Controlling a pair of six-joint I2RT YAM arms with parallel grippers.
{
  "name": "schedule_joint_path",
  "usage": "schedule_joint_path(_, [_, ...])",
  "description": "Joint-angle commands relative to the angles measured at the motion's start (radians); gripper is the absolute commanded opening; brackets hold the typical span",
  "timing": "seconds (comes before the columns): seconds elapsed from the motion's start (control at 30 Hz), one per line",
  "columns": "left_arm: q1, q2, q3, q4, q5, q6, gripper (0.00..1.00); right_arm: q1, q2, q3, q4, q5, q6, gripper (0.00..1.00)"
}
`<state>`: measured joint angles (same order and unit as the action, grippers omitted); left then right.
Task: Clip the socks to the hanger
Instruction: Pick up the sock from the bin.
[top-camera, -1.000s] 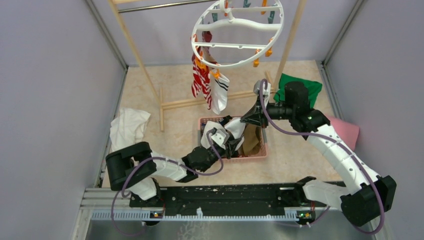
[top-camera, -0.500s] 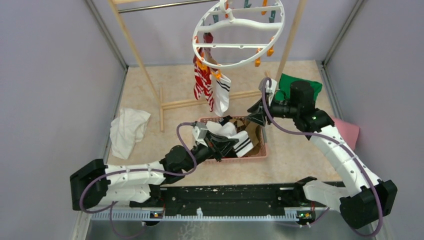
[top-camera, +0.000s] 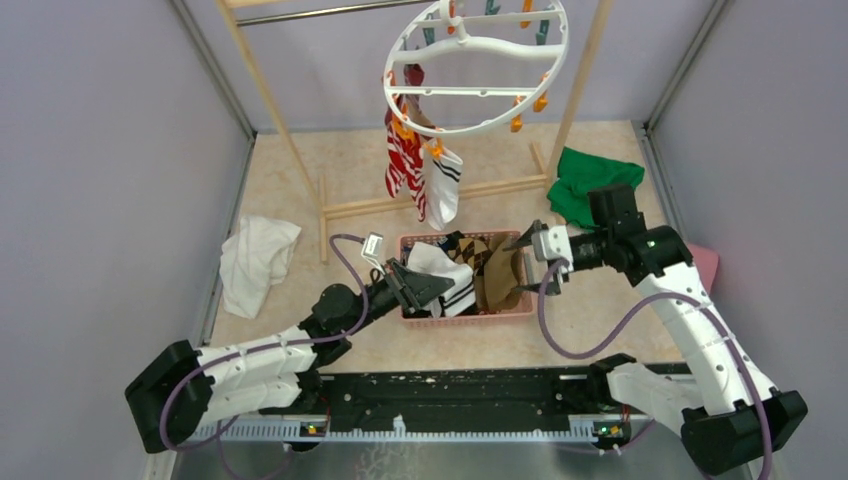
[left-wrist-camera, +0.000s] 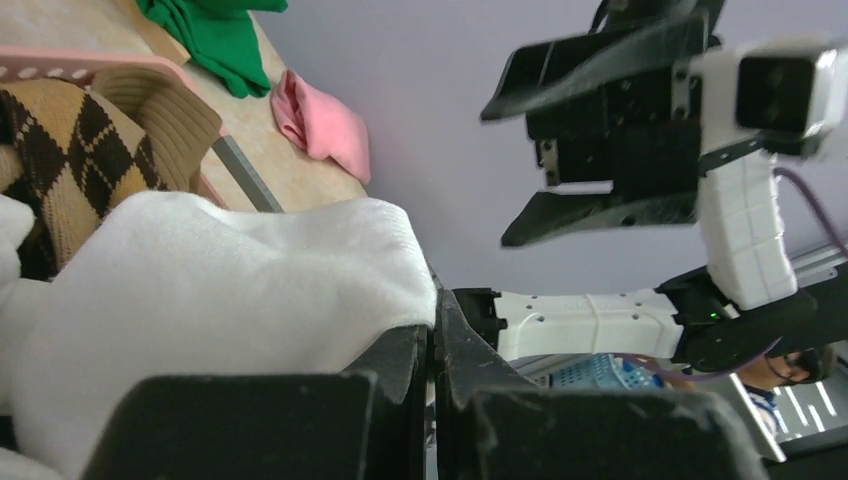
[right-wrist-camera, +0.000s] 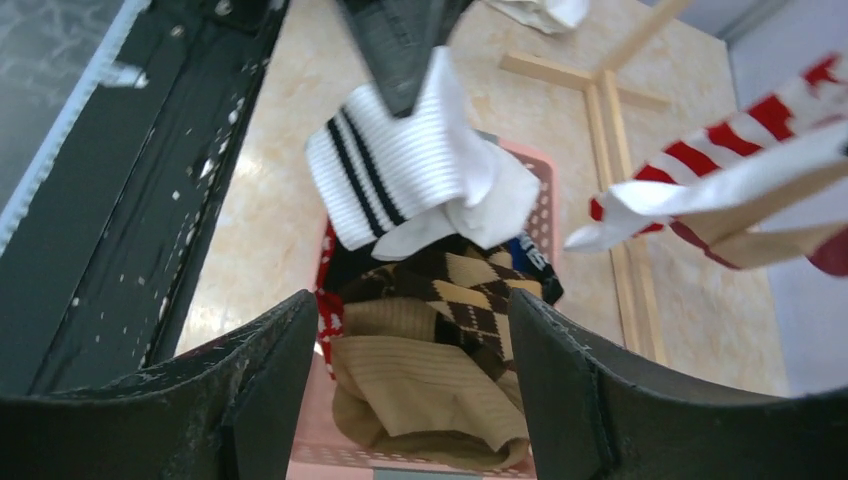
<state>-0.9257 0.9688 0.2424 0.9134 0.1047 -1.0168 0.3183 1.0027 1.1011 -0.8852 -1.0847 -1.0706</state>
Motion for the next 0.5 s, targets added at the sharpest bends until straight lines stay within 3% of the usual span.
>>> schedule_joint_path(0.0, [0.010,-0.020,0.055,-0.020,0.033,-0.148,0.00,-0.002,0.003,-0.070,-0.291,-0.149,-0.626,0.70])
schedule_joint_path(0.17, [0.011,0.016,0.075,0.026,0.053,-0.222,0.00,0.007,0.025,-0.121,-0.096,-0.134,-0.446,0.68])
schedule_joint_path(0.27, [0.012,0.044,0.074,0.105,0.069,-0.281,0.00,0.020,0.029,-0.148,-0.028,-0.094,-0.421,0.65])
schedule_joint_path(0.47, [0.014,0.101,0.087,0.236,0.098,-0.341,0.00,0.029,0.046,-0.235,0.217,-0.074,-0.213,0.52])
